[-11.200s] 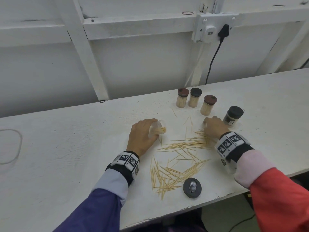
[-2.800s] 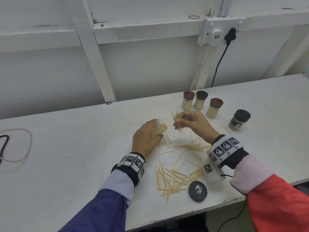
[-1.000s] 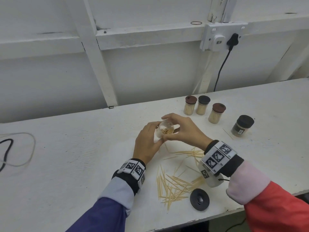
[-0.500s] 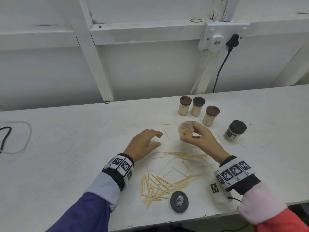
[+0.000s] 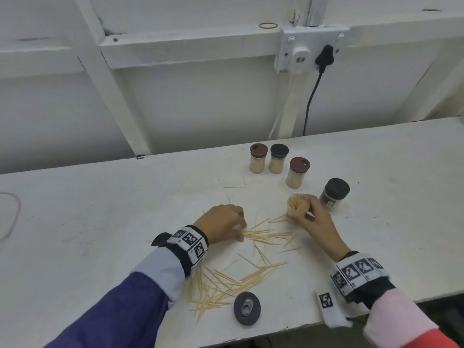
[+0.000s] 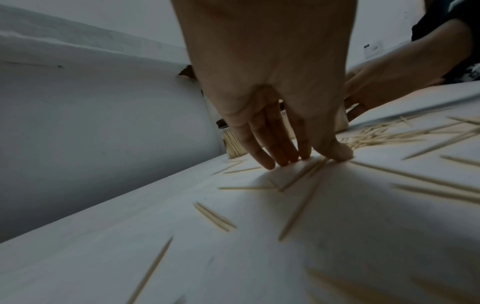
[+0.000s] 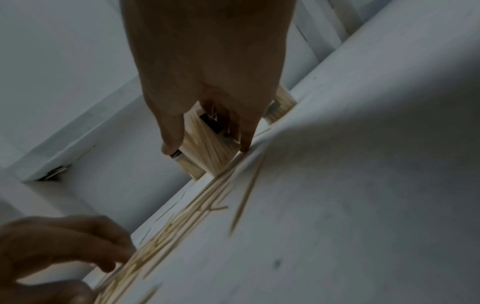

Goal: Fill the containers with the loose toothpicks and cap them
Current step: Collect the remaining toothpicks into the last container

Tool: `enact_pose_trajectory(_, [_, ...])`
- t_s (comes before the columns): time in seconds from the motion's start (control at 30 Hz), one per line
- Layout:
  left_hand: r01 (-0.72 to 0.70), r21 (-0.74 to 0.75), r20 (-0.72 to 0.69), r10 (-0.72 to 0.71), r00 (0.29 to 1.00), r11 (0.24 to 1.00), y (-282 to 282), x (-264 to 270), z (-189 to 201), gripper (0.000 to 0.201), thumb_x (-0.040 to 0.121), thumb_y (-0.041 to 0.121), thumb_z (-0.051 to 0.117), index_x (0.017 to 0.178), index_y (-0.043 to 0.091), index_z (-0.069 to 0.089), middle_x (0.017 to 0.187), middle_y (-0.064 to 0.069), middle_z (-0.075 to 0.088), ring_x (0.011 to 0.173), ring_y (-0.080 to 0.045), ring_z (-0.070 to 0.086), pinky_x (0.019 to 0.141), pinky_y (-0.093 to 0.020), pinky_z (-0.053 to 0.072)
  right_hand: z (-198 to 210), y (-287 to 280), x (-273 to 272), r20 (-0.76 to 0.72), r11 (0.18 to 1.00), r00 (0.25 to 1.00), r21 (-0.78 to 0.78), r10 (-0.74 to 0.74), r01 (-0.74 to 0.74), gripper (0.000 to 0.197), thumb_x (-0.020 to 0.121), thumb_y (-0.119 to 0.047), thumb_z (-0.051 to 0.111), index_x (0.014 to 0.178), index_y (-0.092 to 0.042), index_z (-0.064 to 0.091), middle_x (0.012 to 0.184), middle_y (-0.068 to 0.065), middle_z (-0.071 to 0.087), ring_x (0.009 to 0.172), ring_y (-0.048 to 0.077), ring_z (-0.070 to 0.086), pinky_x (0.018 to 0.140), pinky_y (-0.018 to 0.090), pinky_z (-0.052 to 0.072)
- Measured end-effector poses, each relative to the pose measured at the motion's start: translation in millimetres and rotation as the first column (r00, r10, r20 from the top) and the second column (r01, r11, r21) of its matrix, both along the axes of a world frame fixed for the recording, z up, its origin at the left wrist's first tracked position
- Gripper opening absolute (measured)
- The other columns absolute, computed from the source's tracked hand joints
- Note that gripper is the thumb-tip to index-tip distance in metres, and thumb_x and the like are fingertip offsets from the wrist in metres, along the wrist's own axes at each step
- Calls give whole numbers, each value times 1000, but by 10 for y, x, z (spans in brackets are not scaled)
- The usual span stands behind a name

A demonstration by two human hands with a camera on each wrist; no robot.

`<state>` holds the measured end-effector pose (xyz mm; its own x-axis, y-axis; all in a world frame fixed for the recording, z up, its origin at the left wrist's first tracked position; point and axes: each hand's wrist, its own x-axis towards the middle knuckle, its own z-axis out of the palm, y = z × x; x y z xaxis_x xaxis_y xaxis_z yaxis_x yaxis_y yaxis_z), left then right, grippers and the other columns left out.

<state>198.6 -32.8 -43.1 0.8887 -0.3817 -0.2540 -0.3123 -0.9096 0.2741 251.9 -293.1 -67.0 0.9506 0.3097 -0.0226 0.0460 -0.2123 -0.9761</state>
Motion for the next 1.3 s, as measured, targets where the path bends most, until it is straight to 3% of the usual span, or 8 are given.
enact_pose_trajectory(0.23, [93,12,82,-94,992,996,24,-1,-29,22,96,23,55,102,14,74,104,1,66,94,-18,60,77,-33,48,-11,-75,20,-51,998,998,55,22,-20,46,82,-33,68,123,-23,50,115,-3,61,107,11,61,86,22,49])
enact_pose_trajectory(0.37, [74,64,92,-79,993,995,1,-17,-47,23,97,24,51,102,13,70,107,1,61,97,-17,56,74,-35,49,-10,-58,16,-48,999,999,36,14,-13,40,88,-27,66,124,-22,48,114,-6,61,107,11,60,86,20,46])
enact_pose_trajectory(0.6, [48,94,165,-63,984,994,-14,-31,-172,16,95,21,50,97,10,61,104,-3,54,92,-20,50,62,-29,30,37,115,-61,11,985,996,-144,94,-91,44,90,-30,67,127,-21,46,113,-12,57,105,2,56,86,16,43])
enact_pose_trajectory(0.73, [104,104,230,-126,965,989,-22,-49,-165,12,86,12,57,77,5,60,82,-8,55,68,-26,53,49,-30,28,39,272,-133,-6,968,989,-206,147,-145,49,89,-35,67,130,-19,43,115,-5,60,106,9,58,91,28,47])
enact_pose_trajectory(0.87, [134,135,276,-167,947,982,-19,-48,-239,27,83,17,36,67,6,55,74,-7,51,56,-23,48,38,-28,34,43,314,-159,-28,953,987,-255,160,-162,51,90,-40,65,131,-20,40,114,-3,62,105,12,60,92,33,49])
enact_pose_trajectory(1.03, [178,127,239,-204,949,976,18,-13,-223,28,86,12,33,76,1,57,79,-13,53,63,-28,51,43,-36,46,78,295,-156,-1,945,989,-296,148,-141,53,89,-42,64,131,-20,40,112,-5,63,102,11,62,89,29,50])
enact_pose_trajectory(1.17, [133,137,139,-151,979,982,-28,-15,-43,21,100,10,38,102,0,56,101,-15,55,89,-30,52,69,-39,43,118,306,-165,33,952,993,-290,110,-96,49,90,-40,64,129,-21,42,110,-11,61,100,1,58,80,15,43])
enact_pose_trajectory(1.3, [56,69,76,-61,995,996,-12,-9,98,18,101,17,37,99,5,51,93,-11,62,81,-30,57,72,-39,44,107,288,-155,34,955,995,-287,90,-77,50,89,-41,64,129,-21,43,113,-7,62,100,3,59,79,15,42])
